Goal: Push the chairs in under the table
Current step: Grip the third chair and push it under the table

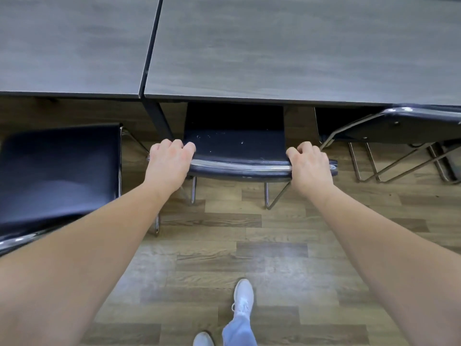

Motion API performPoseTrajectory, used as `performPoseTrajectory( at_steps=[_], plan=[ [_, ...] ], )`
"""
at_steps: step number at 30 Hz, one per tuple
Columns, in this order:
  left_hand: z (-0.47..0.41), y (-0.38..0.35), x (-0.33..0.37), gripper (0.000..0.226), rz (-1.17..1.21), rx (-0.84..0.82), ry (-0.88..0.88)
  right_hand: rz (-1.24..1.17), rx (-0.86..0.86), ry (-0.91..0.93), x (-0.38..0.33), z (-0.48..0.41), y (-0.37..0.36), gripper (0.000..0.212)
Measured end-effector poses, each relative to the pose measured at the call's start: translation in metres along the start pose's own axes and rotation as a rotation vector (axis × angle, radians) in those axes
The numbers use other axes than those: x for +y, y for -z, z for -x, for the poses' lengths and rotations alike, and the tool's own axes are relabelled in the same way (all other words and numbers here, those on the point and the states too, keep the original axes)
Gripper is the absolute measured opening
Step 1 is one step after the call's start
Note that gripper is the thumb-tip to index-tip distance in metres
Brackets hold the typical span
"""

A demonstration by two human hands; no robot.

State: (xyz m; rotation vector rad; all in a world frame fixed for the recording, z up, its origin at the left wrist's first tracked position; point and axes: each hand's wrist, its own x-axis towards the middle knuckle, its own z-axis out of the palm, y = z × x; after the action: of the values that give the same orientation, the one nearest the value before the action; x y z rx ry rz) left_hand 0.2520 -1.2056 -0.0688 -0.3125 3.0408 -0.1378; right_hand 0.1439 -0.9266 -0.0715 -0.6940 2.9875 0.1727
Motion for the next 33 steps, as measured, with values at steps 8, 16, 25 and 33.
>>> performPoseTrajectory(
  at_steps=[8, 16, 25, 33],
  plan=[
    [-0.074, -0.004, -0.008, 0.067, 0.046, 0.134, 0.021, -0.044, 0.064, -0.011, 0.011, -0.078, 0.006, 0.075],
    [-0.129, 0.003, -0.010, 0.051, 0.043, 0.143, 0.041, -0.056, 0.093, 0.015, 0.022, -0.137, 0.009, 0.056],
    [-0.150, 0.006, -0.012, 0.045, 0.066, 0.123, 0.024, -0.049, 0.121, 0.048, 0.027, -0.155, 0.011, 0.063],
    [-0.147, 0.024, -0.008, 0.068, 0.097, -0.077, 0.065, -0.042, -0.012, 0.082, 0.028, -0.152, 0.025, 0.062]
  ],
)
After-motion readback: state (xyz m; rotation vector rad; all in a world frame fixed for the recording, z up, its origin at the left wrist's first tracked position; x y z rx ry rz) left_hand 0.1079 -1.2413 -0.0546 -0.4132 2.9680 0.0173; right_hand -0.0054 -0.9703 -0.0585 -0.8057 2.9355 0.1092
